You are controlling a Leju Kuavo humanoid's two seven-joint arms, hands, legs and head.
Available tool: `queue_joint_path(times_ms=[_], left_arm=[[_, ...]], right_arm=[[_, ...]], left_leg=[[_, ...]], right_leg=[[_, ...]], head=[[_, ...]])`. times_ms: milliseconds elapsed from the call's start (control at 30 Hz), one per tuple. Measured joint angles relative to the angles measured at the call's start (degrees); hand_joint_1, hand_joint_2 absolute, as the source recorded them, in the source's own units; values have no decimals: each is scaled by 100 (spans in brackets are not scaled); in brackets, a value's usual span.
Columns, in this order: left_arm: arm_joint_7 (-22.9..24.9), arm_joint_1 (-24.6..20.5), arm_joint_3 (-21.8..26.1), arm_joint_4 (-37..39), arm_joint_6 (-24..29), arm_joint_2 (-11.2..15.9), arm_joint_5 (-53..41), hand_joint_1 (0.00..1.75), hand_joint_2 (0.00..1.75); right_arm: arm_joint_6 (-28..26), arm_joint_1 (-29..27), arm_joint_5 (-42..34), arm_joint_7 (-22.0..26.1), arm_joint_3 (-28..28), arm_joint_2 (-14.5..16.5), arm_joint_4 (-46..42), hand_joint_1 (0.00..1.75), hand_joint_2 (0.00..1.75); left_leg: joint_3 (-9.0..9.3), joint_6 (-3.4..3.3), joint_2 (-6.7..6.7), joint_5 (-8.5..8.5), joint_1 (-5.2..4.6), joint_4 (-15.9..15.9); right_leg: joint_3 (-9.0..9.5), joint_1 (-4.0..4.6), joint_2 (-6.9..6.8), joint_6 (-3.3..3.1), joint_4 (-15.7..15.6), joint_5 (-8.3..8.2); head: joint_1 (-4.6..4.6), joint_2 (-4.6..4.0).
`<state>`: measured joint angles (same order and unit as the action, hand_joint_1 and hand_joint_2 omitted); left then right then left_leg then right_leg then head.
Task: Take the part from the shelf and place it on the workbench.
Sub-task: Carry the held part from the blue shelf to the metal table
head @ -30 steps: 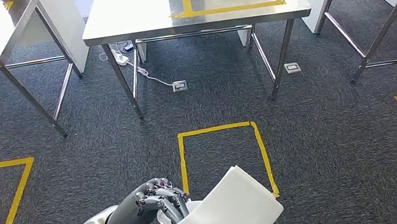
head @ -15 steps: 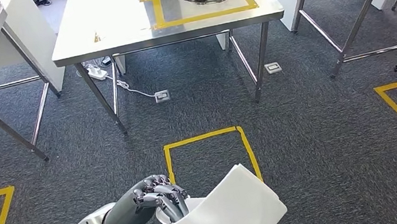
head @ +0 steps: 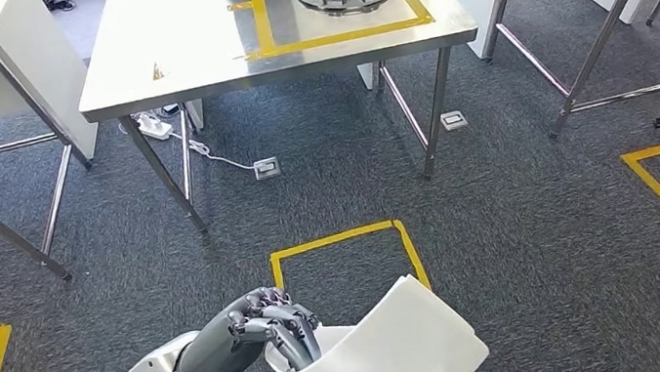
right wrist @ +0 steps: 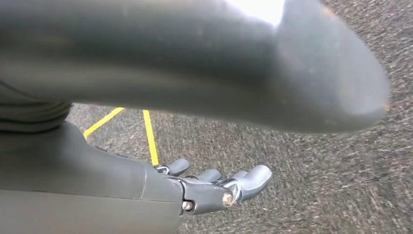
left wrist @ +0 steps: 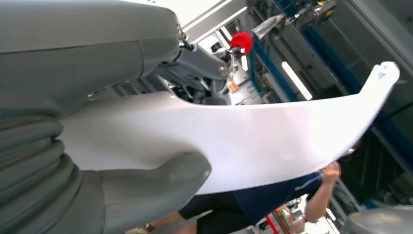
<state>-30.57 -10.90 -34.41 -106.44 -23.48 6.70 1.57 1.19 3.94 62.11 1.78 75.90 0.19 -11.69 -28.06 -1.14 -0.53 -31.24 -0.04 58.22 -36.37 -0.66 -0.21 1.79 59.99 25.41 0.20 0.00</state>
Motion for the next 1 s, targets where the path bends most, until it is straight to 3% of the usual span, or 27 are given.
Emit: queue_joint_path(times_ms=[100,167,200,267,333,367,467,500,533,633,667,733,800,833,867,900,1000], left_arm=[[34,-6,-7,4,-1,-1,9,175,175],[48,-9,-11,3,-1,2,17,175,175],[51,-8,-13,3,0,3,17,175,175],[52,15,-16,4,3,8,16,175,175],[52,57,-17,6,6,17,8,175,175],[53,73,-17,6,8,21,4,175,175],[52,91,-17,8,10,31,-2,175,175],[53,98,-19,8,11,36,-3,175,175],[52,104,-20,4,13,42,-3,175,175],[52,106,-21,-20,16,42,-1,175,175],[52,101,-21,-28,16,36,-1,175,175],[54,94,-22,-40,16,25,-3,175,175],[72,93,-23,-42,17,14,-13,175,175],[85,95,-23,-42,18,10,-18,175,175],[99,95,-23,-42,18,6,-21,175,175],[109,94,-23,-43,18,1,-21,175,175],[125,91,-23,-45,19,-16,-22,175,175]], right_arm=[[11,-14,17,-1,-1,4,0,0,0],[26,-17,32,2,-2,6,0,0,0],[34,-12,39,3,-2,7,0,0,0],[50,-10,50,2,-2,7,0,0,0],[60,-21,55,1,-2,8,0,0,0],[64,-26,56,1,-2,8,0,0,0],[77,-27,56,1,-2,13,0,0,0],[82,-22,56,0,-2,15,0,0,0],[83,-18,56,-1,-2,16,0,0,0],[79,-4,56,1,-2,19,-1,0,0],[80,9,56,1,-2,22,-2,0,0],[79,29,56,0,-2,26,-2,0,0],[79,19,56,-10,-2,26,-2,0,0],[79,9,56,-16,-2,25,-2,0,0],[80,2,56,-20,-2,25,-2,0,0],[81,0,56,-22,-2,25,-2,0,0],[83,-9,56,-21,-2,25,-2,0,0]], left_leg=[[76,121,-10,-22,-14,40],[4,176,1,-47,-8,312],[-149,196,9,-121,0,588],[-625,230,26,-393,14,1287],[-1002,242,27,-545,18,1629],[-1056,238,27,-441,18,1523],[-887,175,32,353,3,519],[-841,146,36,509,-10,278],[-819,113,43,583,-20,145],[-685,6,62,535,-10,79],[-614,-31,59,509,1,61],[-497,-84,51,439,14,31],[-412,-99,58,347,14,26],[-355,-94,66,293,15,26],[-283,-85,72,235,16,26],[-200,-72,74,173,17,26],[-9,-10,64,-36,-2,31]], right_leg=[[79,13,1,-154,-105,30],[216,-7,22,-234,-133,80],[279,-13,32,-261,-143,112],[359,-11,47,-291,-148,193],[451,-8,64,-287,-147,284],[518,-8,72,-281,-147,336],[716,-1,88,-238,-144,509],[751,3,92,-206,-144,564],[781,7,95,-167,-133,597],[830,13,90,-63,5,602],[748,14,82,-44,185,596],[345,8,65,-8,828,702],[-173,3,61,32,1433,1002],[-346,2,59,46,1535,1101],[-425,1,58,49,1456,1086],[-409,0,53,44,1199,921],[-199,13,6,-17,162,64]], head=[[-1,0],[-26,0],[-44,0],[-81,0],[-99,0],[-108,0],[-128,0],[-132,0],[-136,0],[-132,0],[-123,0],[-98,0],[-80,0],[-75,0],[-71,0],[-65,0],[-45,0]])
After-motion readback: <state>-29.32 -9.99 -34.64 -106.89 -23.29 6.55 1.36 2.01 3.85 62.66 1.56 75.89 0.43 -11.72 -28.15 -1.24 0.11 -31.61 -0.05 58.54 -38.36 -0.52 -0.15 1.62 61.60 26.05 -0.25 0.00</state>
